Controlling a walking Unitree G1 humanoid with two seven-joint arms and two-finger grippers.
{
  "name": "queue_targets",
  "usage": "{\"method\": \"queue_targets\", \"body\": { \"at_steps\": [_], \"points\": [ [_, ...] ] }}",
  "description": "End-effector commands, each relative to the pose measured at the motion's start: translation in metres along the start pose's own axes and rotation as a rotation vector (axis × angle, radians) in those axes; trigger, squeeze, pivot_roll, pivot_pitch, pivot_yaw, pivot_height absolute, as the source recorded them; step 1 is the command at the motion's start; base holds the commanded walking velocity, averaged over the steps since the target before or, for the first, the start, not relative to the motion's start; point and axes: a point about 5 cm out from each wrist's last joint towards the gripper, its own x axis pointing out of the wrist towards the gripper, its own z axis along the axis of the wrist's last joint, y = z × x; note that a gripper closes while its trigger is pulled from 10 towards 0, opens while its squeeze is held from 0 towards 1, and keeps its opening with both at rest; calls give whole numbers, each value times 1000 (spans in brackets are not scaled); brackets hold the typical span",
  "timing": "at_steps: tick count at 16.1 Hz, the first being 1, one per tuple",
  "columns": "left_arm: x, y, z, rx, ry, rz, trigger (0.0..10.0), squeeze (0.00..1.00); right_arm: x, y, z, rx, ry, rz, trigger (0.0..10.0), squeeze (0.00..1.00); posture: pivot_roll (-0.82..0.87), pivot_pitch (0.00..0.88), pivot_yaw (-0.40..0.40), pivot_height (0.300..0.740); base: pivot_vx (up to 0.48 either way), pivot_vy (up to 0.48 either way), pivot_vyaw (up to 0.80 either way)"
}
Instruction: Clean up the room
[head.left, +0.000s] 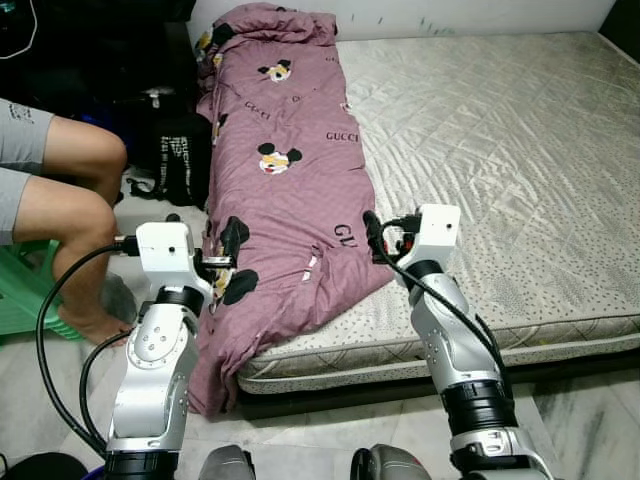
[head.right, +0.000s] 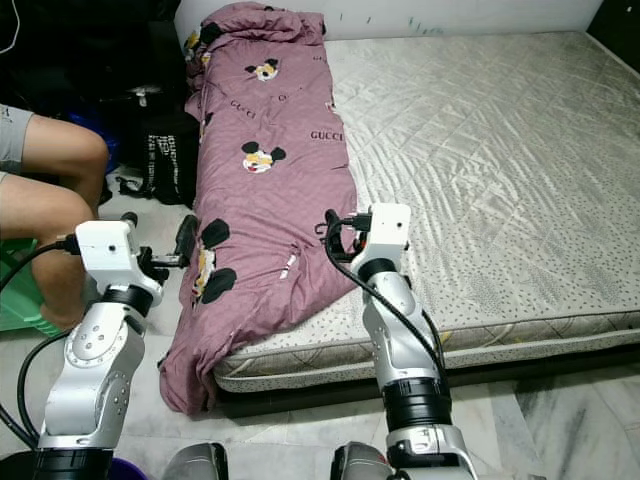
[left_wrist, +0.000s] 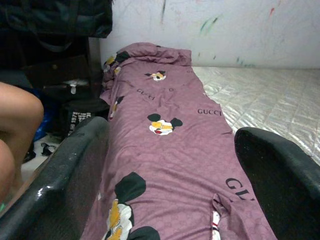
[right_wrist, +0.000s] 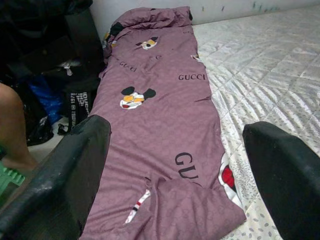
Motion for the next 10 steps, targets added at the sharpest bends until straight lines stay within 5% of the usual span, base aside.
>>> {"method": "queue_targets", "body": {
  "at_steps": [1, 10],
  "points": [
    [0, 1, 3, -5, -4, 10, 10000, 0, -1, 0, 4, 5, -15, 8, 10000, 0, -39, 104, -20, 695, 0, 0, 0],
    [1, 2, 2, -18, 3, 22, 10000, 0, -1, 0, 6, 4, -12, 15, 10000, 0, -41, 109, -22, 600, 0, 0, 0]
  ]
}}
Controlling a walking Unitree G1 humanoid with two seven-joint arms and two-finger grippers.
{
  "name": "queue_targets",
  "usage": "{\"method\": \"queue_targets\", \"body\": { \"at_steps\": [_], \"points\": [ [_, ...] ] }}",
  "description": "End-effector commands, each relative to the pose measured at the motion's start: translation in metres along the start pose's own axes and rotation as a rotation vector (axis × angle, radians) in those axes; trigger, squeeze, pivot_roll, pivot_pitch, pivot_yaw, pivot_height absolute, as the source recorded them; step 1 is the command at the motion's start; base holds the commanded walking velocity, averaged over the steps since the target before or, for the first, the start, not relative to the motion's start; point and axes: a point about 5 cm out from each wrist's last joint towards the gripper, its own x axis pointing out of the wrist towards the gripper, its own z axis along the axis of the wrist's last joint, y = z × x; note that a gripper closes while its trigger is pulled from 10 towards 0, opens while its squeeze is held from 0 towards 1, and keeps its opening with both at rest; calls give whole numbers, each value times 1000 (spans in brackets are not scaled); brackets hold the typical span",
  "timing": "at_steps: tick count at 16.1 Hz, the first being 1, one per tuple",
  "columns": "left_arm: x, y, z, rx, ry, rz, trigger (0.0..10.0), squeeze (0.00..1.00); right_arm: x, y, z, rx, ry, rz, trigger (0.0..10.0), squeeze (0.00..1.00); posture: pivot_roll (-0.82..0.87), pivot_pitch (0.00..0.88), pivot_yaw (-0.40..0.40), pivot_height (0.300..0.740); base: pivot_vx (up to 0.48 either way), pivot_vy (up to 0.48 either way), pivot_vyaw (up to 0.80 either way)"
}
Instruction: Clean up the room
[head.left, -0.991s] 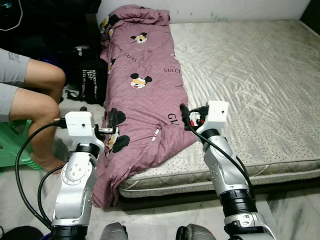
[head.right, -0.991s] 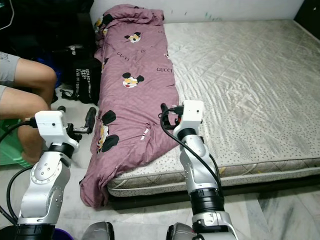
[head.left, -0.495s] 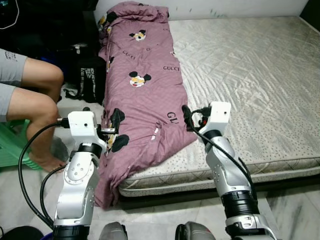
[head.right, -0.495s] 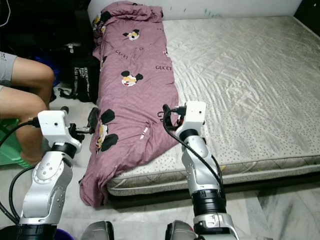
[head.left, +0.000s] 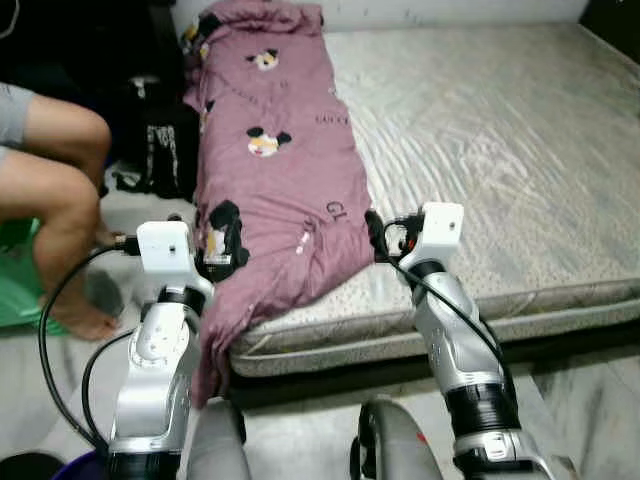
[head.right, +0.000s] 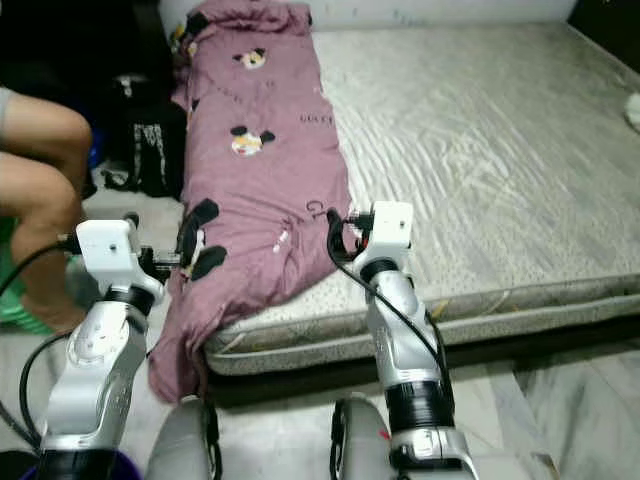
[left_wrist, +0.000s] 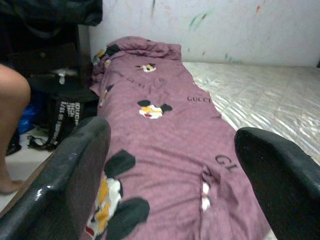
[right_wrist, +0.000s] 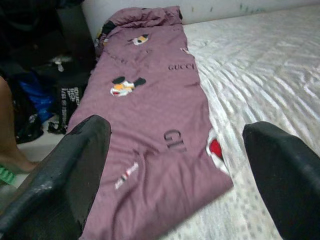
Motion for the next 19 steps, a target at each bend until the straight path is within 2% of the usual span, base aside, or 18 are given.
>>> {"method": "queue_targets", "body": {
  "at_steps": [1, 12, 16, 19],
  "points": [
    [0, 3, 1, -6, 3, 21, 10000, 0, 0, 1, 3, 7, -3, 10, 10000, 0, -41, 110, -23, 600, 0, 0, 0],
    [2, 6, 0, -25, 10, 51, 10000, 0, 4, 4, 2, -6, 11, 37, 10000, 0, -42, 105, -30, 600, 0, 0, 0],
    [3, 6, 0, -34, 6, 37, 10000, 0, 3, 8, 3, -1, 4, 67, 10000, 0, -42, 106, -28, 600, 0, 0, 642],
    [3, 5, 0, -37, 7, 31, 10000, 0, 4, 7, 3, 6, 8, 61, 10000, 0, -42, 106, -28, 600, 0, 0, 0]
  ]
}}
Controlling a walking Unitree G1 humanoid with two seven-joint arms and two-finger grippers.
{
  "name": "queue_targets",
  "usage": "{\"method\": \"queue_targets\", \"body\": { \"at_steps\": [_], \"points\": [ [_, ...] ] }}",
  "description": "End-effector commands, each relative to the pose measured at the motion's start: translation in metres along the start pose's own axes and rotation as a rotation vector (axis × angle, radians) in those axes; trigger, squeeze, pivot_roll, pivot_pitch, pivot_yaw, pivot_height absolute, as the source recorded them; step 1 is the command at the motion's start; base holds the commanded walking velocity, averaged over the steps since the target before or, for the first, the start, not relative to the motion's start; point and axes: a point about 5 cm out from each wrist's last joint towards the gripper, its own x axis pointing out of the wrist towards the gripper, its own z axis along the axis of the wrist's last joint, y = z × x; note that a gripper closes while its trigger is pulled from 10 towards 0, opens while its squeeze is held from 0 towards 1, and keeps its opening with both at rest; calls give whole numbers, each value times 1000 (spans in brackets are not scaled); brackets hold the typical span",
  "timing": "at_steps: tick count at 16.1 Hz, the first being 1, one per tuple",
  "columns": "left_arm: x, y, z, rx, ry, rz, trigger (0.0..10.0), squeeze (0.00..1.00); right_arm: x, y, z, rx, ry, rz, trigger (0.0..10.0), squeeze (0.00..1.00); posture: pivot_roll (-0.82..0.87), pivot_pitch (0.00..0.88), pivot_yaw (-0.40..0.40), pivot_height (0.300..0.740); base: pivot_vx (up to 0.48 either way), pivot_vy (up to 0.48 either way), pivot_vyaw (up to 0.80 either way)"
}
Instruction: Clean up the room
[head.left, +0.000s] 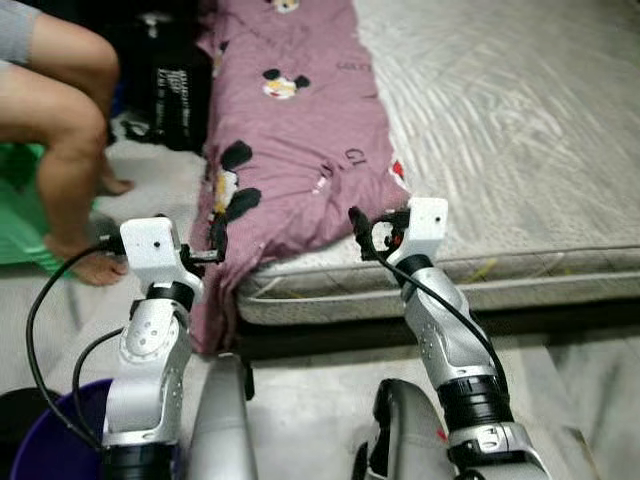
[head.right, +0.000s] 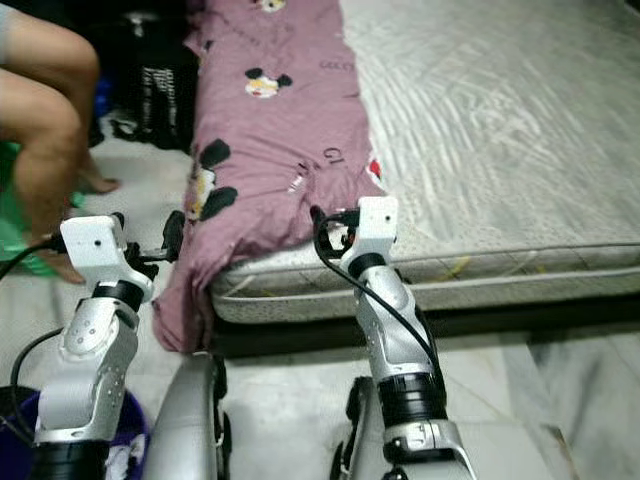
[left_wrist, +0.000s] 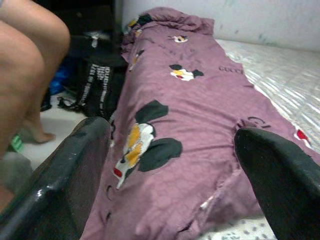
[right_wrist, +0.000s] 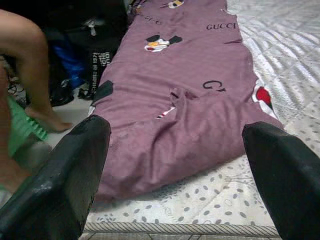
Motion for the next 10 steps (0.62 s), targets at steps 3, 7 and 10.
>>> {"method": "queue_targets", "body": {
  "at_steps": [3, 7, 10],
  "points": [
    [-1, -2, 0, -3, 0, -20, 10000, 0, -2, -4, -1, 6, 7, -11, 10000, 0, -42, 103, -27, 600, 260, 0, 0],
    [-1, -3, 0, -4, 2, -21, 10000, 0, -1, -5, -2, 6, 9, -8, 10000, 0, -41, 100, -29, 600, 265, 0, 0],
    [-1, -4, -1, -4, 0, -26, 10000, 0, -1, -5, -2, 4, 10, -7, 10000, 0, -42, 97, -30, 600, 304, 0, 0]
  ]
}}
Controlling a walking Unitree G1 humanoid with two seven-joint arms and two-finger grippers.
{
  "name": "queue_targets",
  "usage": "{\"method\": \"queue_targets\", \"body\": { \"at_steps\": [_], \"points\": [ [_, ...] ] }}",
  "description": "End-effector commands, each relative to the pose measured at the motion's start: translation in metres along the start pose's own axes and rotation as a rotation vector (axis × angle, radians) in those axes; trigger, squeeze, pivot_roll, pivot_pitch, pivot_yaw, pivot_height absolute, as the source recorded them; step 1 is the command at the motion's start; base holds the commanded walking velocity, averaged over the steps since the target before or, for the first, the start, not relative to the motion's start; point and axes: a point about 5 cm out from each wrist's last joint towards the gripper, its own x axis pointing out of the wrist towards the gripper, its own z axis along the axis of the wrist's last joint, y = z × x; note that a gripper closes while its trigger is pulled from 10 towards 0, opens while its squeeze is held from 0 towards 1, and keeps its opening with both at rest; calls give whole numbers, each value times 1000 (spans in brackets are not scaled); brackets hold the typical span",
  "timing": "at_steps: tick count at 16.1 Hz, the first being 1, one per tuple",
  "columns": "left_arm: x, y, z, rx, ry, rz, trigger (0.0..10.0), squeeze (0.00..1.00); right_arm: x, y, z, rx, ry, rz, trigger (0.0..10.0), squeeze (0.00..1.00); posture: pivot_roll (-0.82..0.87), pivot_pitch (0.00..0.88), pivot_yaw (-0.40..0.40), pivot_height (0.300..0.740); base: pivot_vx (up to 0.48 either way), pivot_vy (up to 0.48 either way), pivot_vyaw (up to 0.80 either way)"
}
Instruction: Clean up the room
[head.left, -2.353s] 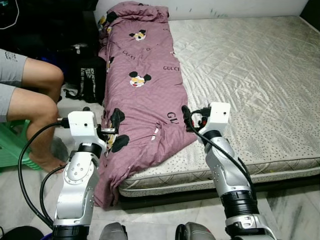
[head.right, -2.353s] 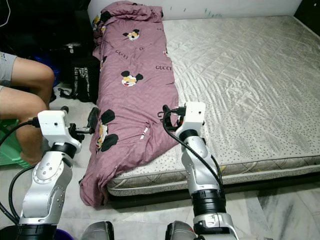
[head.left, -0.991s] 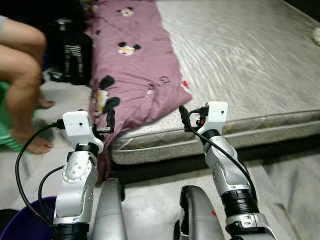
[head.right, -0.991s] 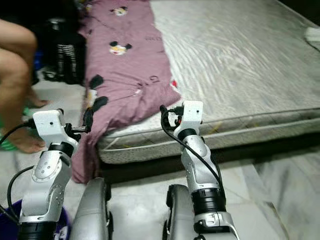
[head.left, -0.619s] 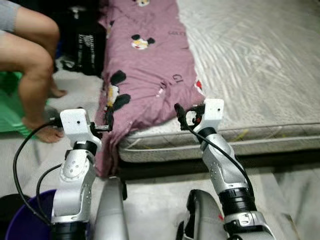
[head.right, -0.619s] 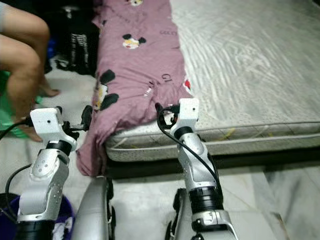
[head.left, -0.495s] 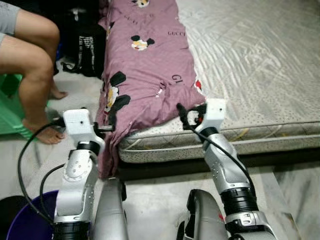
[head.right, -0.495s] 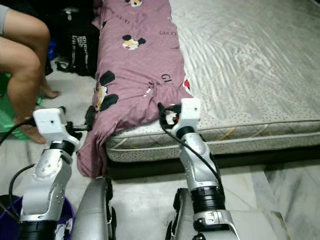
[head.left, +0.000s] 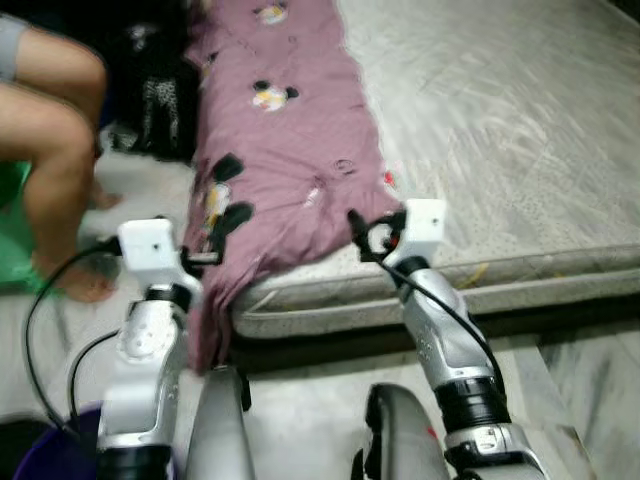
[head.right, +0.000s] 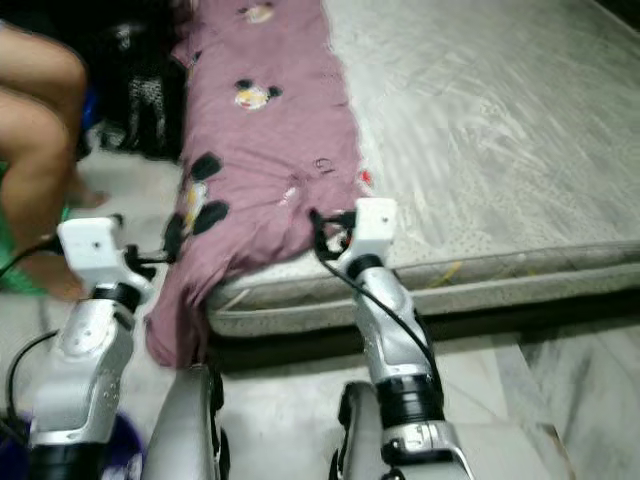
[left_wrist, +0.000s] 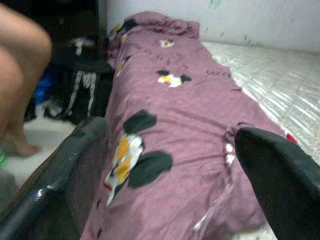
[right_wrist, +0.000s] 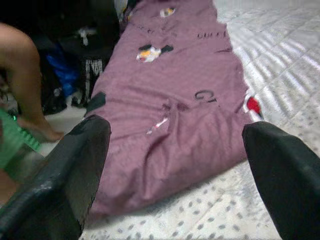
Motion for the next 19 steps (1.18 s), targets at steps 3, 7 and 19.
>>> {"method": "queue_targets", "body": {
  "at_steps": [3, 7, 19],
  "points": [
    [1, -6, -1, -10, 5, -22, 10000, 0, -1, -8, -1, 0, 7, -27, 10000, 0, -49, 119, -27, 600, 351, 0, 0],
    [3, -7, -1, -7, 7, -31, 10000, 0, 0, -9, 1, 1, 2, -31, 10000, 0, -47, 113, -27, 600, 316, 0, 0],
    [7, 6, -5, -1, 35, 69, 10000, 0, -1, -10, -1, -8, 5, -32, 10000, 0, -53, 103, -31, 585, 73, 0, 0]
  ]
}}
